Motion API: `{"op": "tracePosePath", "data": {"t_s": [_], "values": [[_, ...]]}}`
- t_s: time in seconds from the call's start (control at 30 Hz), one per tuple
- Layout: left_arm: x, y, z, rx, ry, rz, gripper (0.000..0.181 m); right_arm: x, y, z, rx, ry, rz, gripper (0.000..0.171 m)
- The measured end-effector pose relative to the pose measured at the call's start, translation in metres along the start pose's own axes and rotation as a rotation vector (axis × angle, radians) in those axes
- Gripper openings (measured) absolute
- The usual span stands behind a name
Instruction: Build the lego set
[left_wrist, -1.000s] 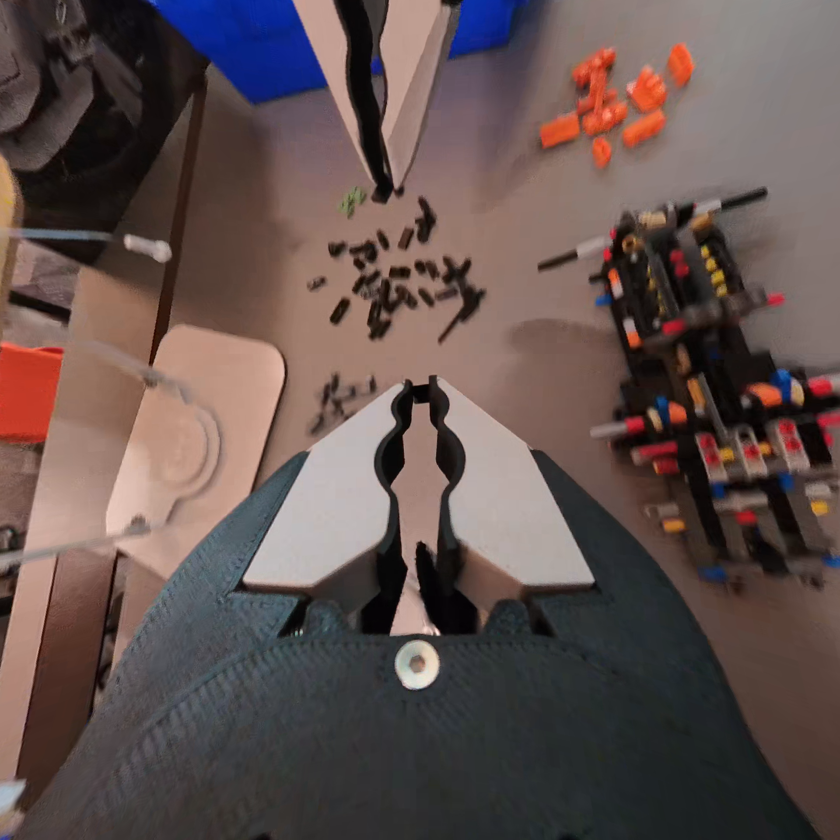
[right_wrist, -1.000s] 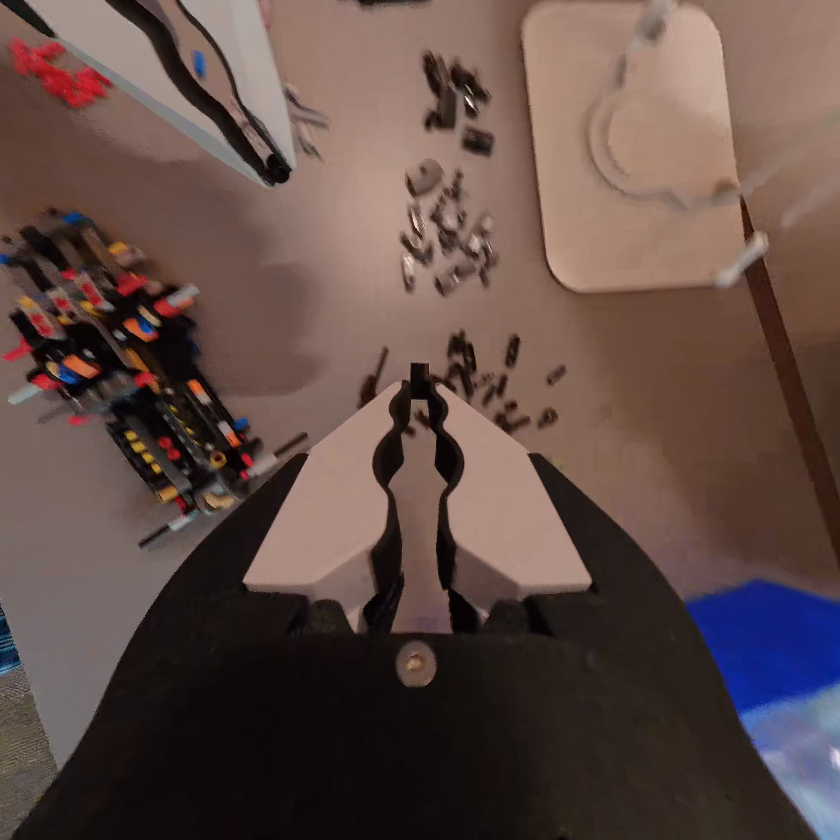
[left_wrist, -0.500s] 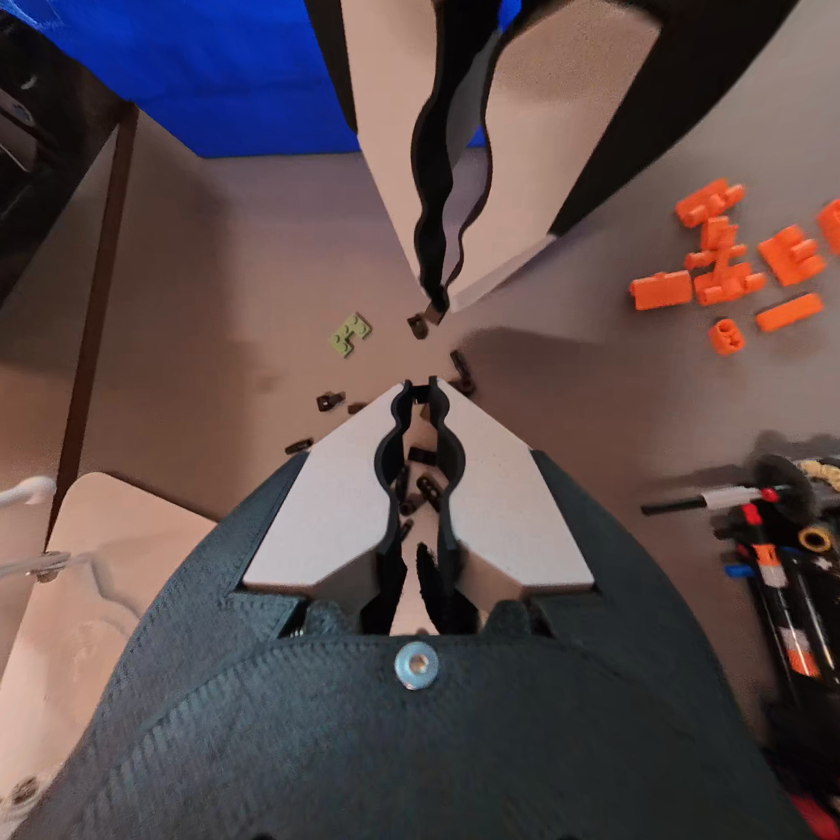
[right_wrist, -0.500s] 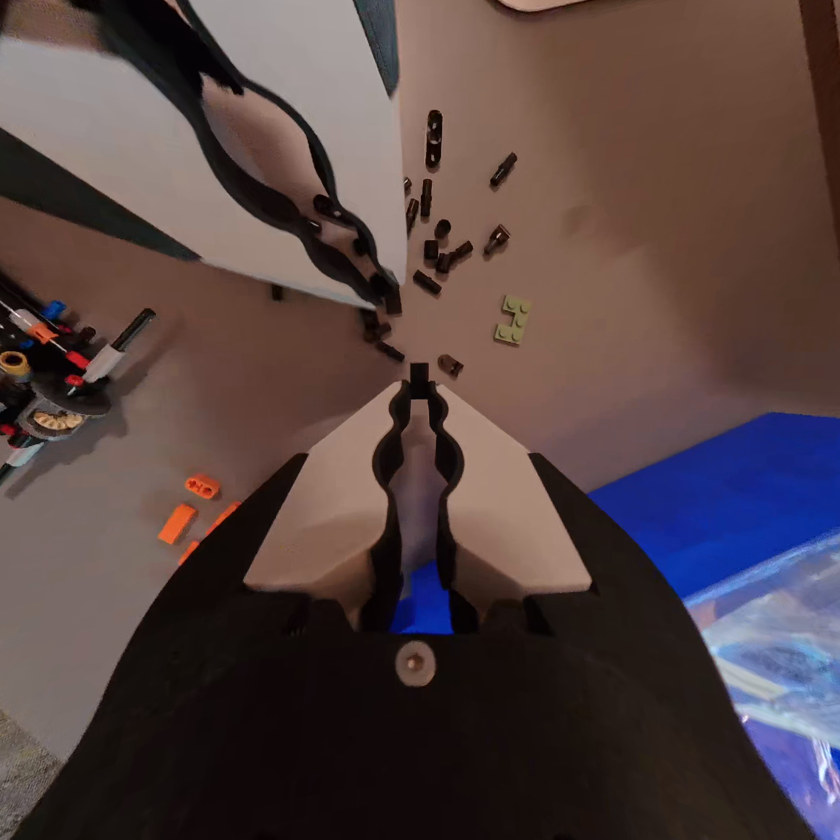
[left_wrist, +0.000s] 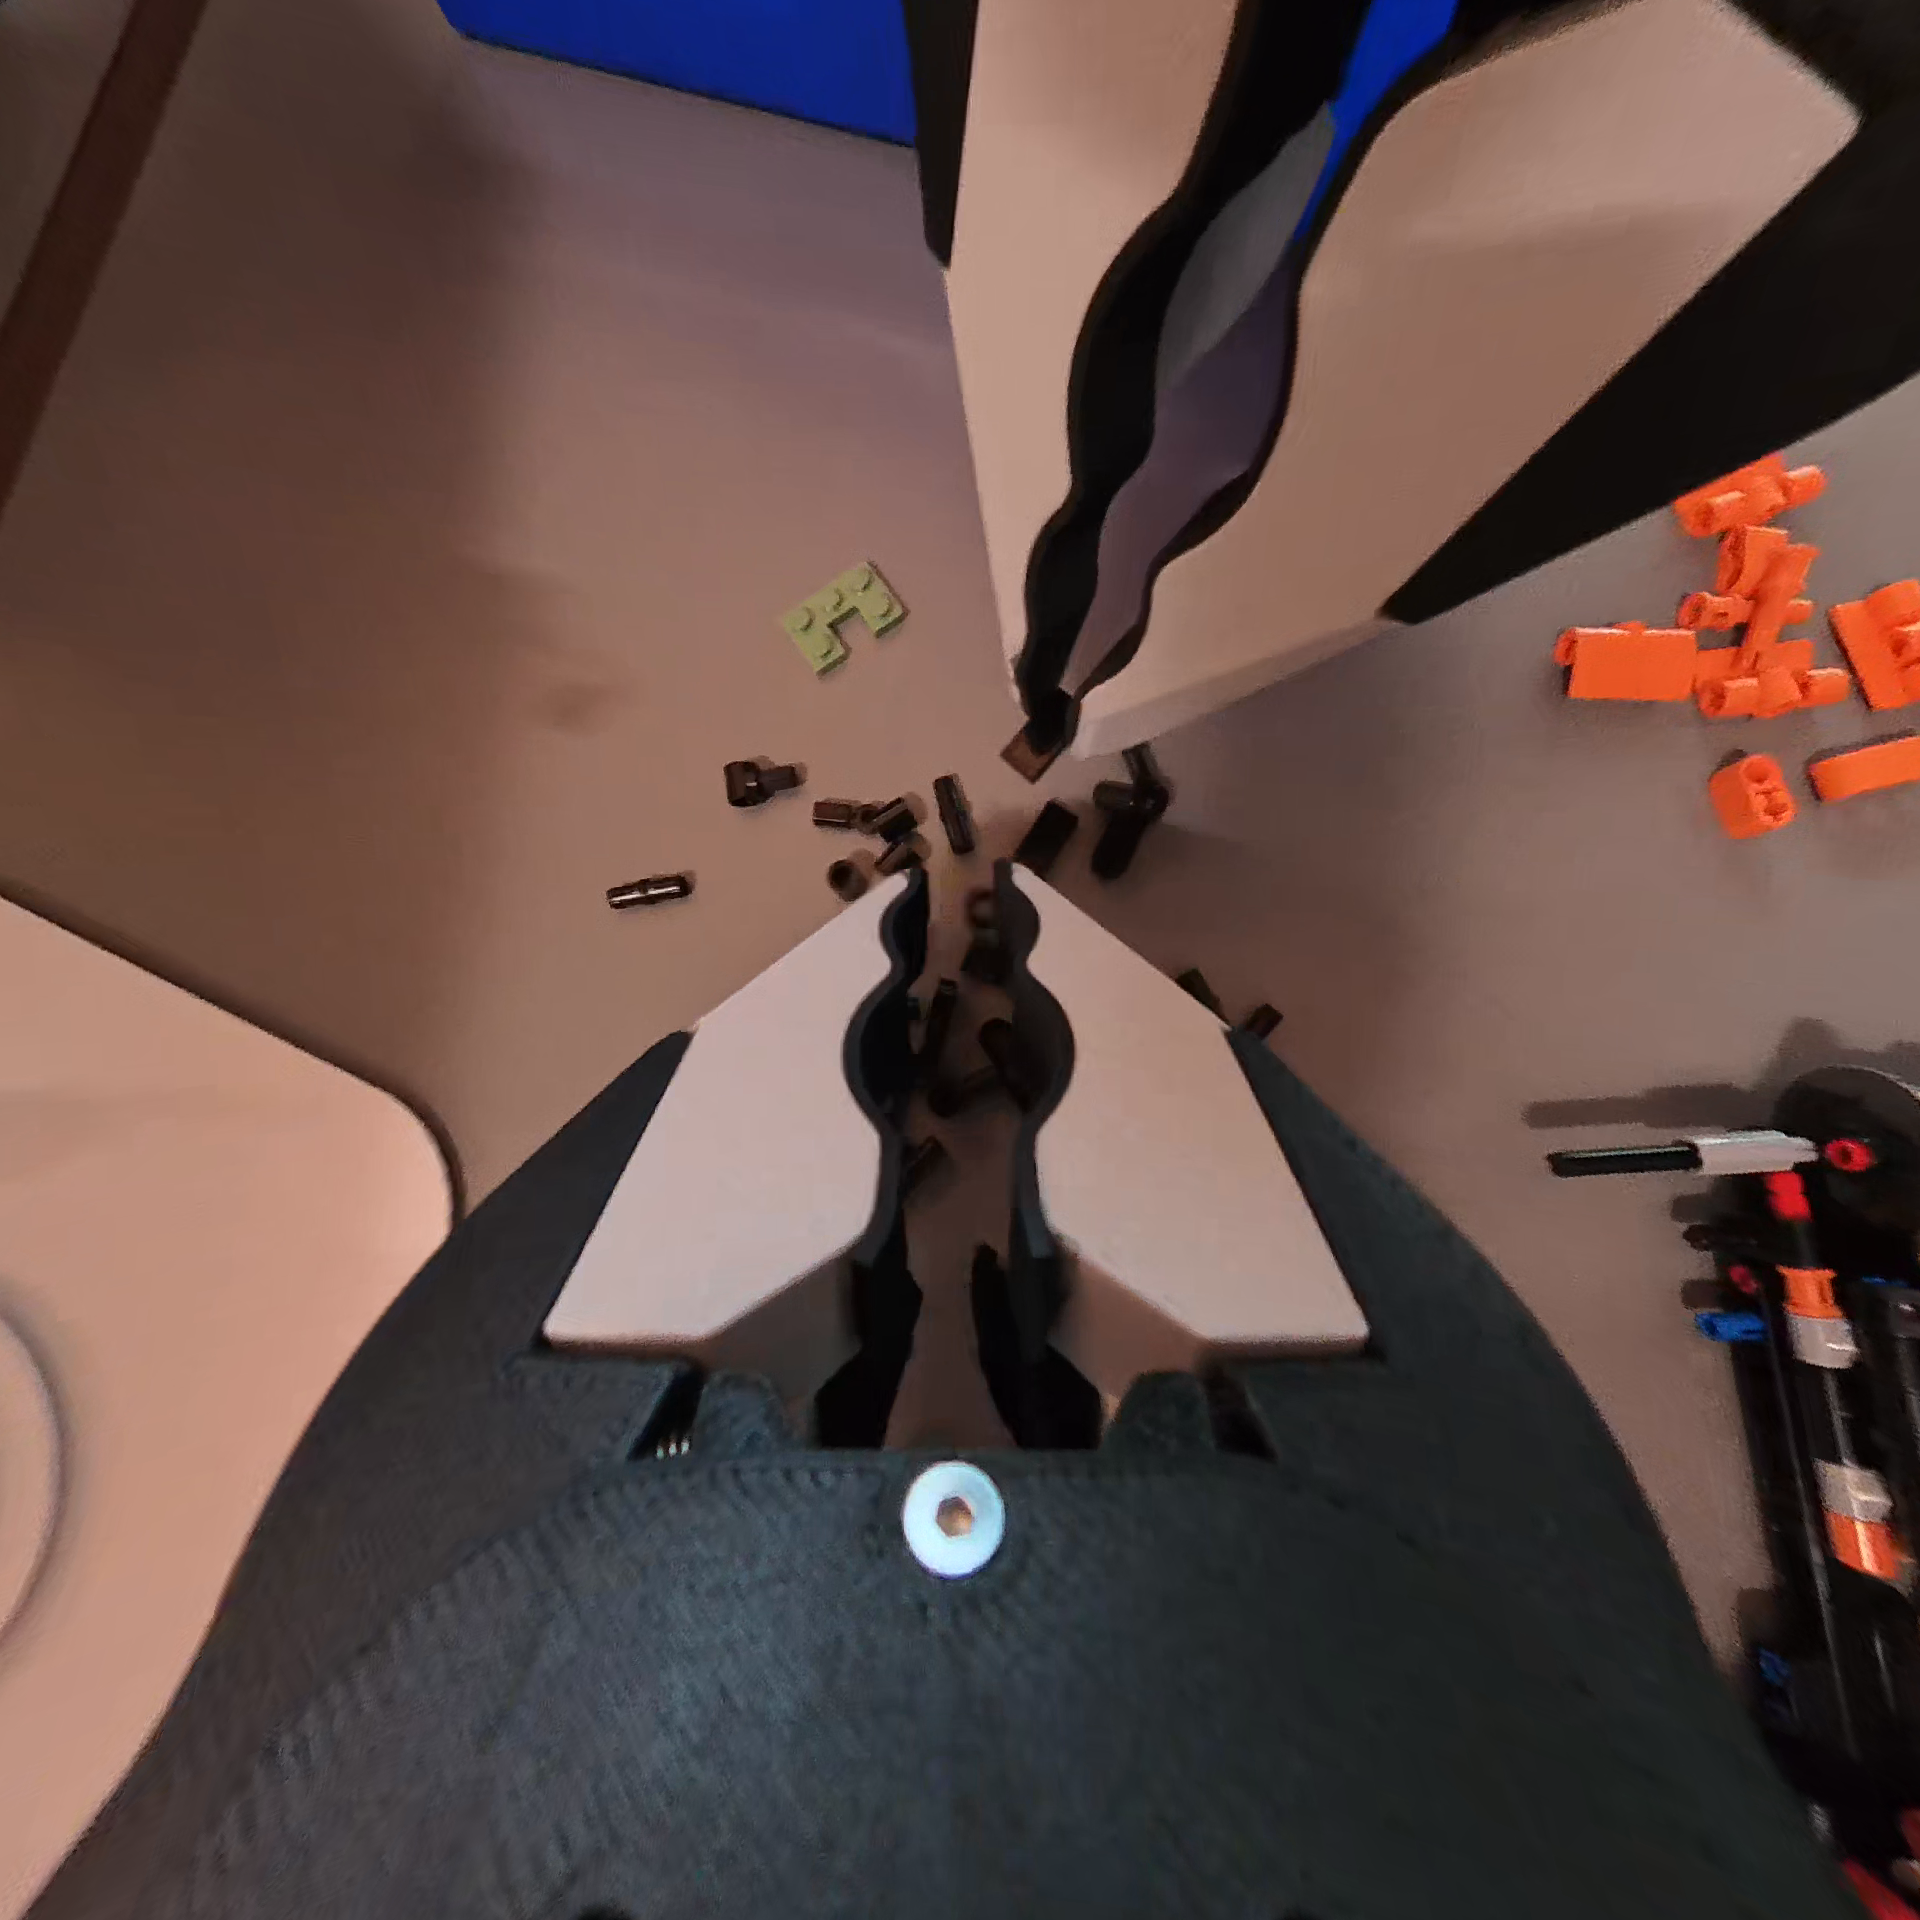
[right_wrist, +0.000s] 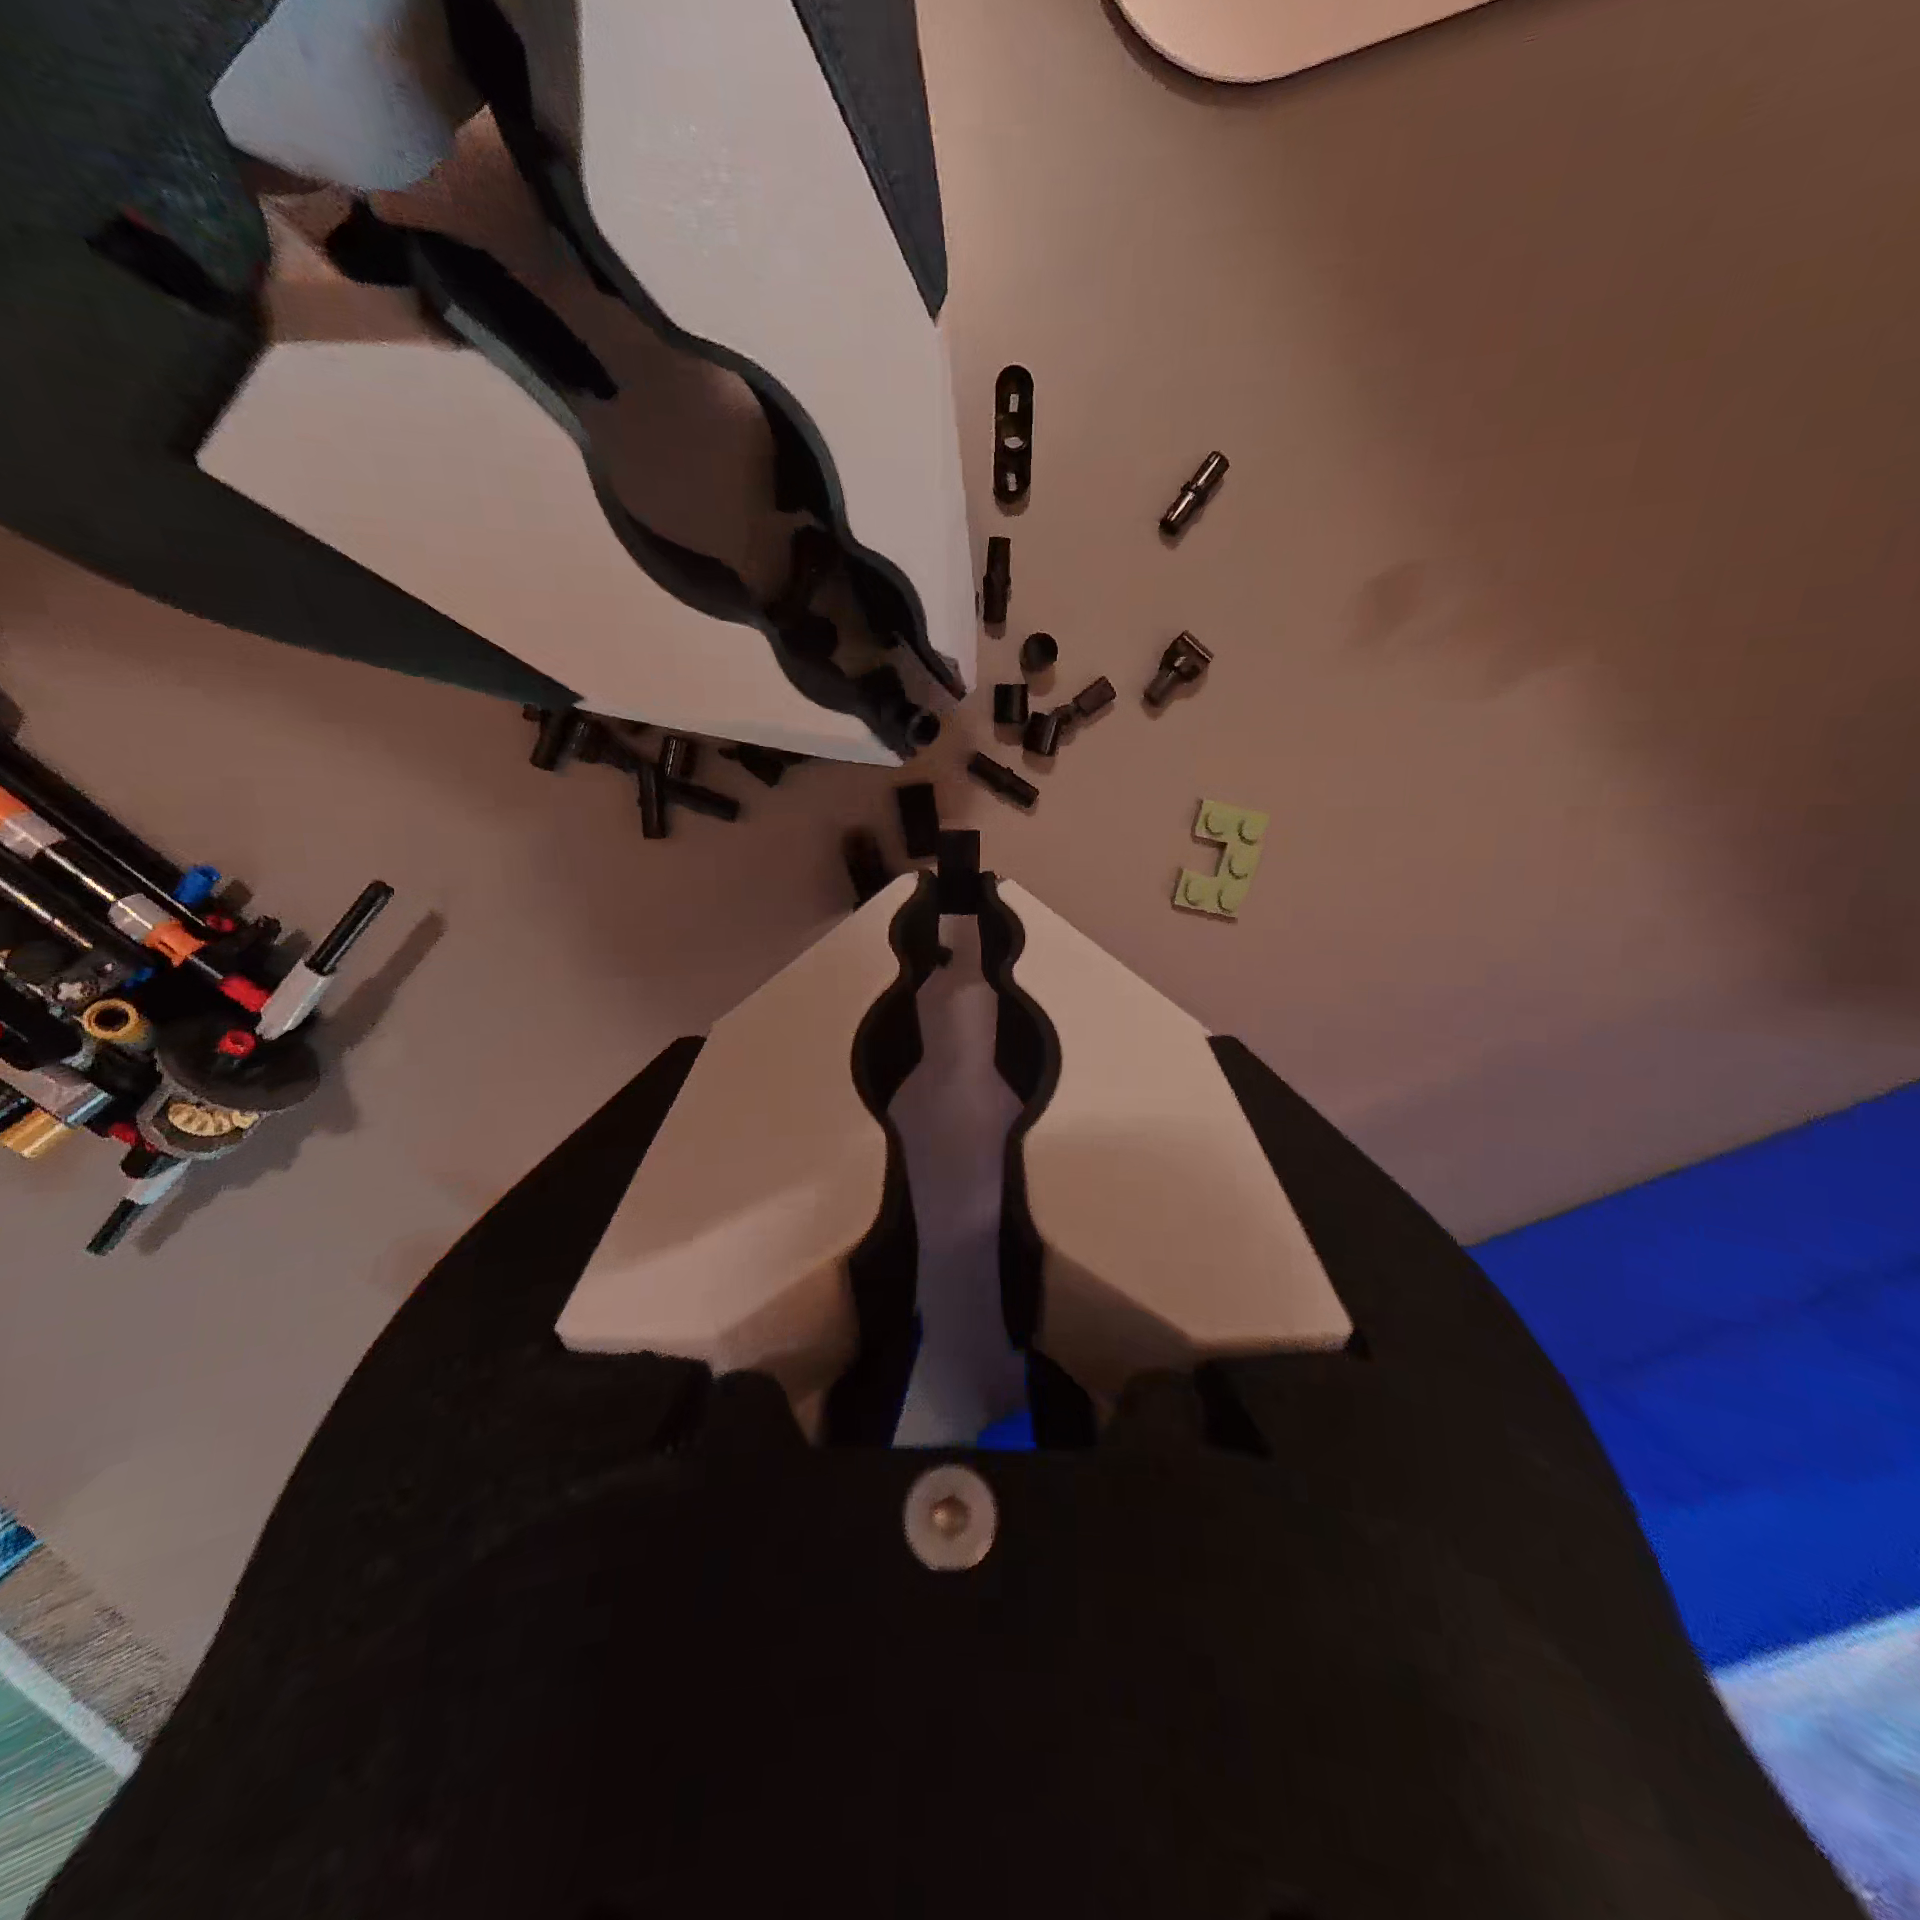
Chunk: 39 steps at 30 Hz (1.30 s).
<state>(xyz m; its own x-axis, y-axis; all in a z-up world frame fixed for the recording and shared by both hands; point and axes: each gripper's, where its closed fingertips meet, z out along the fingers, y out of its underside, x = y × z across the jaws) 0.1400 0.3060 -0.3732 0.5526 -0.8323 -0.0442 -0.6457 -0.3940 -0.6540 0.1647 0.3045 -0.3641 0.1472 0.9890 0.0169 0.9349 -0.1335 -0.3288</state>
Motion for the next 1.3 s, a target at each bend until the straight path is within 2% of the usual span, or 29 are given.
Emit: {"op": "tracePosePath", "data": {"t_s": [0.27,0.37,0.43,0.47,0.57,0.73,0.8,0.9,1.03,1.13,1.3], "values": [[-0.011,-0.004,-0.022,0.063,-0.015,-0.050,0.014,-0.003,-0.012,0.004,0.037,-0.056,0.066,0.006],[-0.017,-0.003,-0.040,0.081,-0.037,-0.062,0.012,-0.006,-0.016,0.009,0.043,-0.095,0.090,0.024],[-0.018,-0.001,-0.049,0.092,-0.028,-0.077,0.011,-0.008,-0.018,0.013,0.044,-0.115,0.104,0.027],[-0.017,0.000,-0.050,0.096,-0.017,-0.088,0.011,-0.009,-0.021,0.013,0.056,-0.129,0.102,0.027],[-0.011,0.001,-0.045,0.089,0.011,-0.089,0.011,-0.008,-0.027,0.009,0.089,-0.099,0.062,0.001],[-0.001,-0.002,-0.027,0.089,0.047,-0.089,0.008,-0.009,-0.031,0.001,0.117,-0.085,0.037,0.007],[-0.002,-0.003,-0.032,0.091,0.030,-0.084,0.005,-0.009,-0.033,-0.004,0.139,-0.085,0.042,0.010],[-0.008,-0.005,-0.062,0.116,-0.017,-0.077,0.005,-0.014,-0.041,-0.017,0.179,-0.086,0.016,0.020],[-0.021,0.022,-0.132,0.080,-0.166,0.001,0.006,-0.043,-0.071,-0.035,0.269,-0.106,-0.116,0.027],[-0.030,0.068,-0.198,0.027,-0.308,0.001,0.004,-0.078,-0.097,-0.039,0.303,-0.152,-0.202,0.036],[-0.015,0.169,-0.285,-0.060,-0.453,-0.119,0.003,-0.147,-0.144,-0.032,0.323,-0.251,-0.385,0.032]]}}
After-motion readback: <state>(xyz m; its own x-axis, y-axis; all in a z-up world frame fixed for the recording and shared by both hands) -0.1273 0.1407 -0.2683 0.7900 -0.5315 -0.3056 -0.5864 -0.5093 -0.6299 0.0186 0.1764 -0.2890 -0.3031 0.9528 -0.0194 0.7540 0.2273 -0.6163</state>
